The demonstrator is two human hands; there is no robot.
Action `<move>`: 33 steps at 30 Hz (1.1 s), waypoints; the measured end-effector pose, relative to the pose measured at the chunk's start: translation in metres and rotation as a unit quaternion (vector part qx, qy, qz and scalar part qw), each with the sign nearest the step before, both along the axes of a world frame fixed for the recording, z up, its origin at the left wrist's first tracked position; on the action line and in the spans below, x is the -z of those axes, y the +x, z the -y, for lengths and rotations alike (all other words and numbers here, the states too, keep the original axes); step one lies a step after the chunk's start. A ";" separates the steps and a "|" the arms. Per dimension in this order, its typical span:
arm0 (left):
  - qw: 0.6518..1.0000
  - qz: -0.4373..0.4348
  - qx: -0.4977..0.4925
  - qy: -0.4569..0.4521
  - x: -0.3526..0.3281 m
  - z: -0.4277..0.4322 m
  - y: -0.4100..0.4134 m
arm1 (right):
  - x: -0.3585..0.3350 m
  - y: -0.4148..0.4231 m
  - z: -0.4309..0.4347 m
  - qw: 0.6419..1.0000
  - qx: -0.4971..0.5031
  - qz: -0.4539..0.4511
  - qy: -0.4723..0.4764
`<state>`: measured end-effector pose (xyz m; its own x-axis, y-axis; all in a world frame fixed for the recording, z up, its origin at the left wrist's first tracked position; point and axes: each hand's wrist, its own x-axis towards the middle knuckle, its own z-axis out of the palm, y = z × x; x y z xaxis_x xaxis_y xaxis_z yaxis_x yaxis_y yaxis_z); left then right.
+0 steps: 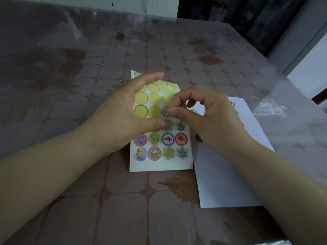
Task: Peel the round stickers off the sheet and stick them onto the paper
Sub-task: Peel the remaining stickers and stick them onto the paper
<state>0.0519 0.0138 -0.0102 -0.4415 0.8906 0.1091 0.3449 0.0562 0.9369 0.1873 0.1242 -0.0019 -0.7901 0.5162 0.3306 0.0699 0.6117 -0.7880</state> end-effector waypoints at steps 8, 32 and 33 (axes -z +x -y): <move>0.999 0.036 0.013 0.023 0.002 0.000 0.000 | -0.008 0.004 -0.014 0.991 0.057 -0.022 -0.118; 0.991 0.109 -0.038 0.063 0.002 -0.005 -0.001 | 0.002 0.085 -0.035 0.960 0.205 0.151 -0.116; 0.991 0.109 -0.037 0.064 0.002 -0.005 0.000 | 0.002 0.084 -0.034 0.962 0.202 0.151 -0.109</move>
